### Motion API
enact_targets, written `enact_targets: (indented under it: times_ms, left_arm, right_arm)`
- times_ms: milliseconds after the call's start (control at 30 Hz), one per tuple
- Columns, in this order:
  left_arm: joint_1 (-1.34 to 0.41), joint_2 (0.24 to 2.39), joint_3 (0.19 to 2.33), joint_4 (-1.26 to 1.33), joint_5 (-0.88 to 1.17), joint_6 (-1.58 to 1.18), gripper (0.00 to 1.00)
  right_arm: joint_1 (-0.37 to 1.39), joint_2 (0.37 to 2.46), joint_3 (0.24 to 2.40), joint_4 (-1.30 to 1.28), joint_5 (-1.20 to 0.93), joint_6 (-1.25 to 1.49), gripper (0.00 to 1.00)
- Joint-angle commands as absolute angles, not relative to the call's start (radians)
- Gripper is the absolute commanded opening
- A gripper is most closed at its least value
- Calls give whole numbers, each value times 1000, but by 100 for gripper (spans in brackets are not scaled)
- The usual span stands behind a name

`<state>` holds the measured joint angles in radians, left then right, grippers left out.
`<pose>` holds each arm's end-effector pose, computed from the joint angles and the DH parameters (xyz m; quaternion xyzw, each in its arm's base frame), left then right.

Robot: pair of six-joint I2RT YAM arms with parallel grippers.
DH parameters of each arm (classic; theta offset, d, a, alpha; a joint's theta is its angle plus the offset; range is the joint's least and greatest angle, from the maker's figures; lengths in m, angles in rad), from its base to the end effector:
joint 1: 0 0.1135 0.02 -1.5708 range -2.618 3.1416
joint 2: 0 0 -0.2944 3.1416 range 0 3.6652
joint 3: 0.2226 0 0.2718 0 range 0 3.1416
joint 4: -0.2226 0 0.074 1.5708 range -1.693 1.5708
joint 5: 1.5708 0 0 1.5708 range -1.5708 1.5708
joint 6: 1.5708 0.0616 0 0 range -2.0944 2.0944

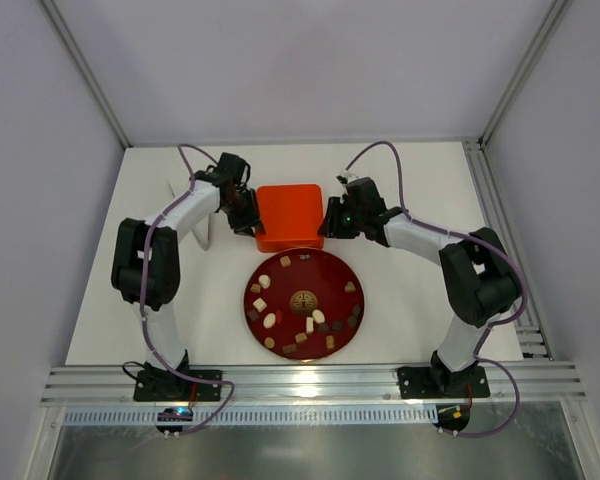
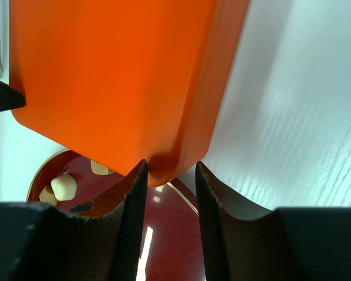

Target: Pack the chocolate

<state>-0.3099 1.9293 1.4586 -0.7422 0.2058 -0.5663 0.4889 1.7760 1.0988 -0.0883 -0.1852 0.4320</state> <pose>0.4093 -0.1443 0.1966 -0.1070 0.9731 -0.1666 0.1175 0.3665 0.2078 0.1891 -0.0623 0.9147 0.2496 0.3117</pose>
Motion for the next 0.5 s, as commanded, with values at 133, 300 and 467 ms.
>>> enact_targets:
  times_ms: [133, 300, 467]
  left_arm:
    - [-325, 2075, 1371, -871, 31, -517, 34]
    - [-325, 2071, 1373, -870, 38, -514, 36]
    - [-325, 2075, 1390, -879, 43, -500, 39]
  right_arm:
    - [495, 1844, 986, -318, -89, 390, 39]
    - [492, 1864, 989, -287, -100, 403, 39]
    - [457, 1871, 1018, -275, -167, 410, 40]
